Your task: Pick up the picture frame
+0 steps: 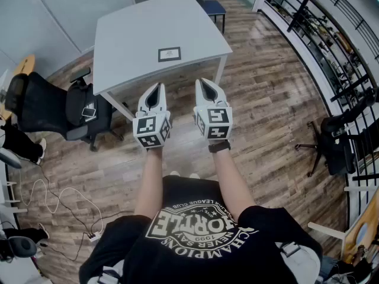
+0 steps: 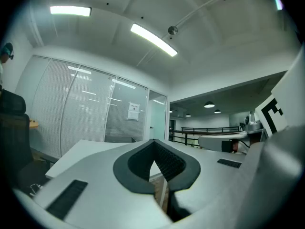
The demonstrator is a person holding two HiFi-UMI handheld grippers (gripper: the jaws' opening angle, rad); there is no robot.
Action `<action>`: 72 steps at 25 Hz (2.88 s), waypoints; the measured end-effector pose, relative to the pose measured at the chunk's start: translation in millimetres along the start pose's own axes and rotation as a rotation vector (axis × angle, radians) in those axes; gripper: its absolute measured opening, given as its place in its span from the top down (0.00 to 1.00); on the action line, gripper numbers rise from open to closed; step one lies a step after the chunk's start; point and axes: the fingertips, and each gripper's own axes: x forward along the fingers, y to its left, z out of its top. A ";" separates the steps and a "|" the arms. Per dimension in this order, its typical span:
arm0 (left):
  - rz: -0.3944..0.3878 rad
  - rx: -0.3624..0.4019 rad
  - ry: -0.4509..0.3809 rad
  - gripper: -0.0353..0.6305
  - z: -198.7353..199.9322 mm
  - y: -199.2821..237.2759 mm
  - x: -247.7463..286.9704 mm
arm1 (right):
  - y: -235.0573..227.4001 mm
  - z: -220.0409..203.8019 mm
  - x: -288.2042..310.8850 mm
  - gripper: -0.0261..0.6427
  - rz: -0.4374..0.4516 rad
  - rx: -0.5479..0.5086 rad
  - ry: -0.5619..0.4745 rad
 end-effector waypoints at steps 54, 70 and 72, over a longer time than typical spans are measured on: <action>-0.231 -0.129 0.175 0.94 -68.4 304.2 400.4 | -42.0 -66.6 474.7 0.96 -0.205 0.009 0.189; -0.199 -0.211 0.480 0.94 -200.0 294.7 489.7 | -115.8 -190.2 552.5 0.96 -0.121 0.102 0.464; -0.185 -0.218 0.517 0.94 -215.8 297.2 497.0 | -124.2 -208.7 559.4 0.96 -0.109 0.111 0.507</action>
